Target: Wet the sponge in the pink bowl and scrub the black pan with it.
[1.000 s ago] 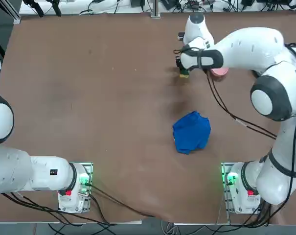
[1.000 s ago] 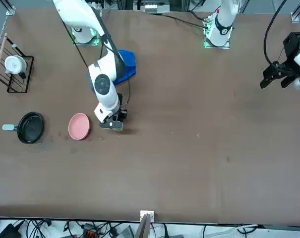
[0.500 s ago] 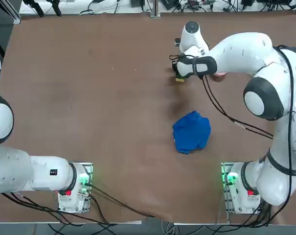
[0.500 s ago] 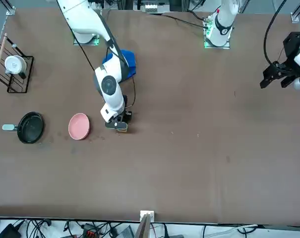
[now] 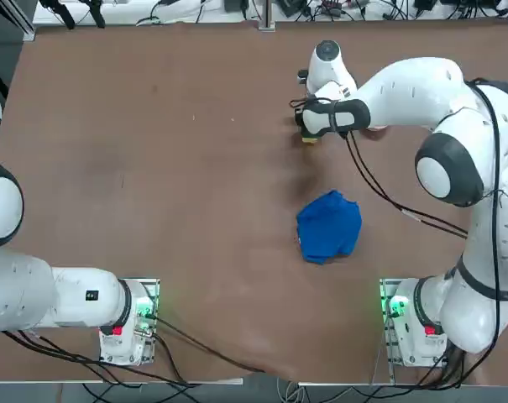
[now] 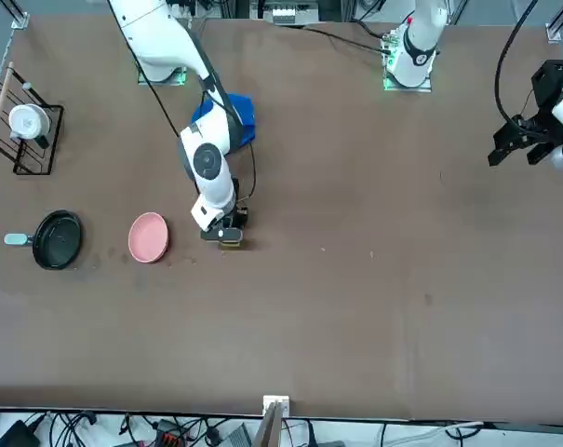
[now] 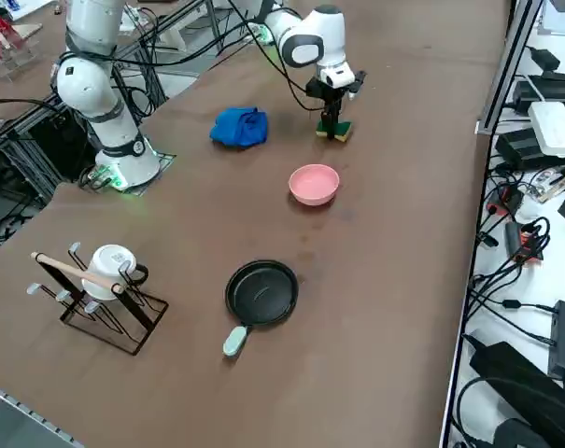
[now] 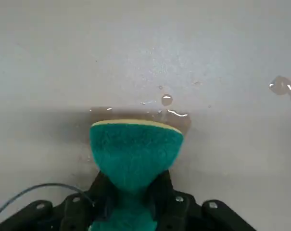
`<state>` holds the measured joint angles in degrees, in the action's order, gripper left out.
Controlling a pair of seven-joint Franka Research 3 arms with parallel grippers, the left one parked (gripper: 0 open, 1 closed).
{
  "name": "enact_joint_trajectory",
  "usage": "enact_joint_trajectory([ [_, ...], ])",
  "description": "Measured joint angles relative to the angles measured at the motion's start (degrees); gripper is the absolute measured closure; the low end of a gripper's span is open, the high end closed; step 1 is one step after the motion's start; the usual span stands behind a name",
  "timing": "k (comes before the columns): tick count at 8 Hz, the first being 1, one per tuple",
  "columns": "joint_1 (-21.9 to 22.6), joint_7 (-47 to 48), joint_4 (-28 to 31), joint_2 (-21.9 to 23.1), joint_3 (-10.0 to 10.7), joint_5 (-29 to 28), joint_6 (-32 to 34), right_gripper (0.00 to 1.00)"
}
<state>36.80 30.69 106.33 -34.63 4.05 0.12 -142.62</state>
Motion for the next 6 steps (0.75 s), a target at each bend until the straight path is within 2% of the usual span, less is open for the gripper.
enact_joint_trajectory([
  [1, 0.0, -0.1, -0.1, -0.2, 0.0, 0.0, -0.1, 0.59],
  [3, 0.0, -0.1, -0.4, -0.8, 0.0, 0.0, -0.2, 0.48],
  [5, 0.0, -0.1, -0.8, -1.1, 0.0, 0.0, -0.2, 0.13],
  [6, 0.0, -0.1, -1.2, -1.1, 0.1, 0.0, -0.2, 0.0],
])
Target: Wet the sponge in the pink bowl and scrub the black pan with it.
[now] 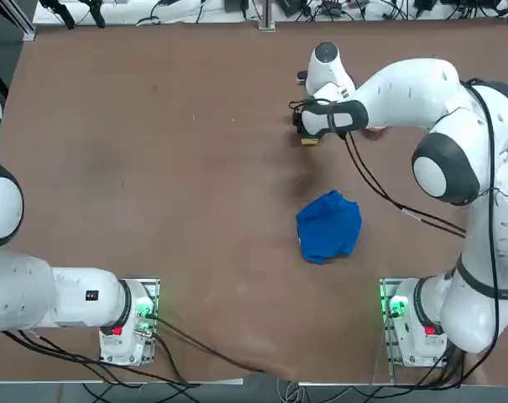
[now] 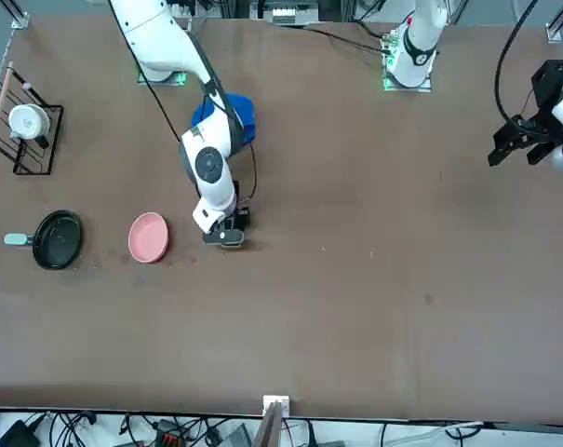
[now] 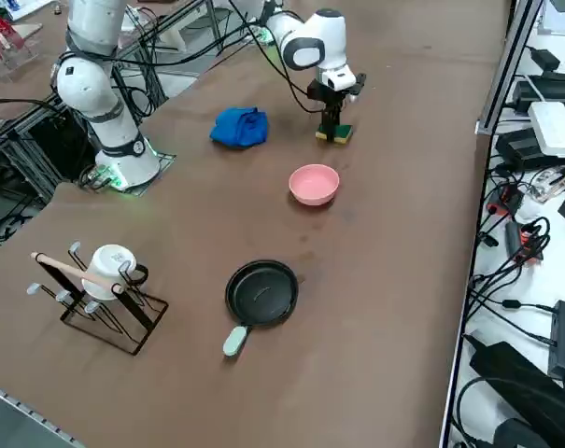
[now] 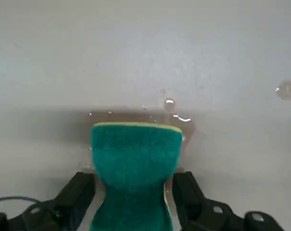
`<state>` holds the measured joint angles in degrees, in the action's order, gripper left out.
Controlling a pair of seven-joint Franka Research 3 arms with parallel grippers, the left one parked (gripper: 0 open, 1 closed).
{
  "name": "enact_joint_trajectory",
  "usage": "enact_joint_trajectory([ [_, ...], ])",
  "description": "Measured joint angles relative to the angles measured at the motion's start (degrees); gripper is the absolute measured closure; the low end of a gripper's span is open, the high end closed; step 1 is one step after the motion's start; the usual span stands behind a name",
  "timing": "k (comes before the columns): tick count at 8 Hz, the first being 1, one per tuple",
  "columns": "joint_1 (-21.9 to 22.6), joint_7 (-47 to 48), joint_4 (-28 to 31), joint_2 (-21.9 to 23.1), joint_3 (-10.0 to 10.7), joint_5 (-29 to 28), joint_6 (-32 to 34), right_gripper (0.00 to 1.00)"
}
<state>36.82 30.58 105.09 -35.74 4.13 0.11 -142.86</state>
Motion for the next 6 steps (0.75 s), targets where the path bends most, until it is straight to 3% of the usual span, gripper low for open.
enact_joint_trajectory([
  [4, 0.0, -0.1, -3.9, 1.7, 1.4, 0.0, 1.4, 0.0],
  [6, 0.0, -2.6, -5.2, 7.1, 4.7, 0.9, 7.7, 0.0],
])
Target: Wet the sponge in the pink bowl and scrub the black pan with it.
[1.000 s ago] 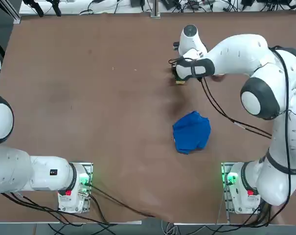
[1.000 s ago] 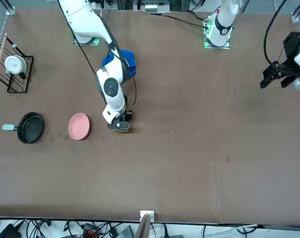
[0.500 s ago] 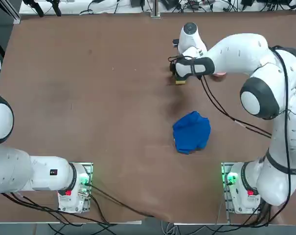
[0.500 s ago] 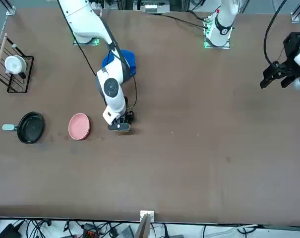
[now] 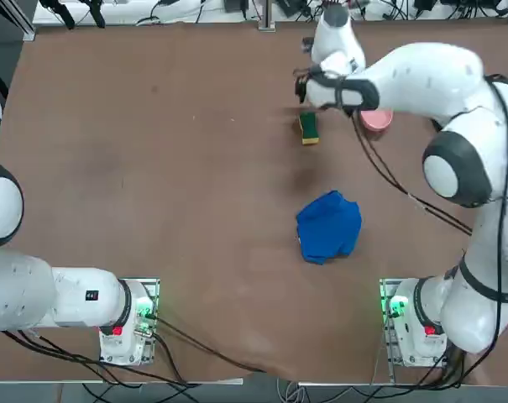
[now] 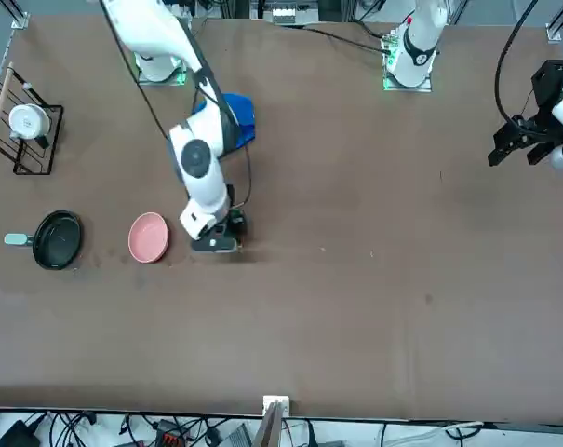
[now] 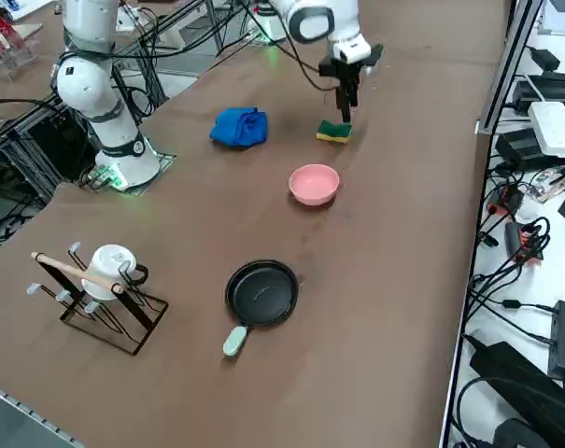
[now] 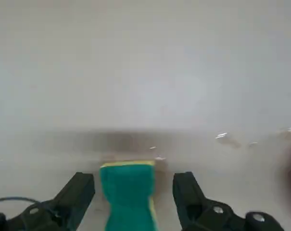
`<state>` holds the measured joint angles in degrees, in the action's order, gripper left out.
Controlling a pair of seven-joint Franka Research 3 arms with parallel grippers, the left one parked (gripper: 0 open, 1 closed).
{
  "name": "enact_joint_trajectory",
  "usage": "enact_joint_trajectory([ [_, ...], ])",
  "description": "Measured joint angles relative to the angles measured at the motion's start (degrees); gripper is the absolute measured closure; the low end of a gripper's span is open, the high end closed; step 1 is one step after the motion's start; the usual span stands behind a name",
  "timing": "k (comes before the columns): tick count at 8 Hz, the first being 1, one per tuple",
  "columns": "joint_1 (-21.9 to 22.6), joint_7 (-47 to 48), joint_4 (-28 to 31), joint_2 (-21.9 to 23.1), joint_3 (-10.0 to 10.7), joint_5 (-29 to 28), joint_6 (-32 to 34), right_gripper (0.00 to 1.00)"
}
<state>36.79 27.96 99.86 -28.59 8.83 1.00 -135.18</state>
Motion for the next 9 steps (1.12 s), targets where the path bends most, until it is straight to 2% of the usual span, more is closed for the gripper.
enact_joint_trajectory([
  [3, -1.3, -7.7, -0.4, 9.9, 6.0, 0.6, 10.0, 0.0],
  [4, -3.5, -11.6, -0.7, 12.4, 7.0, 0.6, 13.0, 0.0],
  [6, -8.7, -20.3, -2.5, 16.0, 7.4, 0.6, 19.8, 0.0],
  [9, -14.7, -25.7, -5.3, 20.7, 7.6, 0.6, 30.3, 0.0],
])
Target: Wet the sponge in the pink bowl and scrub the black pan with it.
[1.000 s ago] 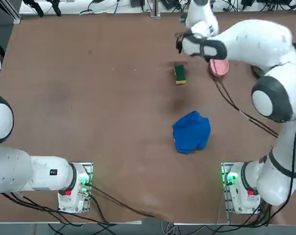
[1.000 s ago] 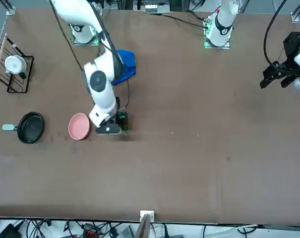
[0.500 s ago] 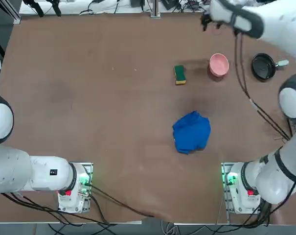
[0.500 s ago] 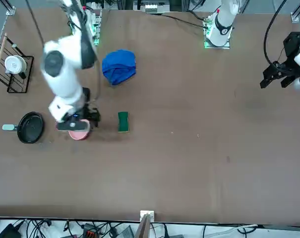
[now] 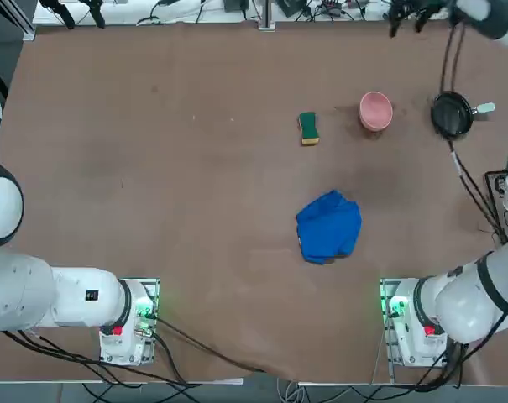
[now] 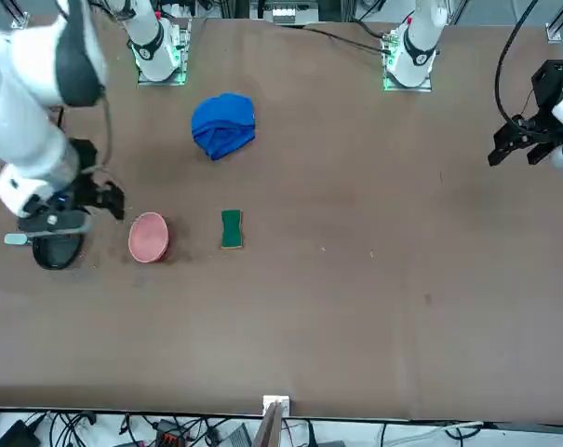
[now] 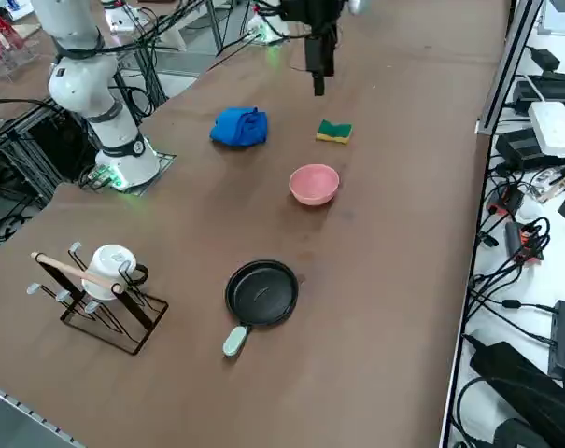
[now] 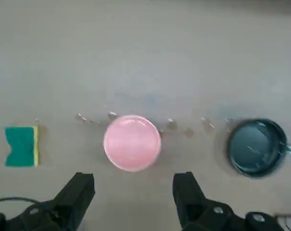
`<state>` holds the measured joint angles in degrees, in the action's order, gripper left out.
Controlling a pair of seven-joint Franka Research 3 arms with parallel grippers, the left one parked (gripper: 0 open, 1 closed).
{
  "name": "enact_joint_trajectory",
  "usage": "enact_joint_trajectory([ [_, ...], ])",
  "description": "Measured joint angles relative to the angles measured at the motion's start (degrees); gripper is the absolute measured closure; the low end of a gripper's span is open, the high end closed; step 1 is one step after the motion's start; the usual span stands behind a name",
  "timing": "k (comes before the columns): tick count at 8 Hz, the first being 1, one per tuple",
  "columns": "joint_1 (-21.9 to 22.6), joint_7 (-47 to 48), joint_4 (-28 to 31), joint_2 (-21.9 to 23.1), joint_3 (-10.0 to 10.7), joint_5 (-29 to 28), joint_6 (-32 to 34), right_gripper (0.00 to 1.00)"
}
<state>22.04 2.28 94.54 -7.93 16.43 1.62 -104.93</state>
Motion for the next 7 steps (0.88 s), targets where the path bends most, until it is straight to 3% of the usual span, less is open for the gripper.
enact_joint_trajectory([
  [2, -4.3, -0.6, -0.9, 3.9, -0.9, 0.0, 6.2, 0.0],
  [5, -15.0, -0.8, -0.7, 9.7, -8.8, 0.0, 13.0, 0.0],
  [7, -18.7, -0.8, 1.3, 13.5, -11.1, 0.0, 14.7, 0.0],
])
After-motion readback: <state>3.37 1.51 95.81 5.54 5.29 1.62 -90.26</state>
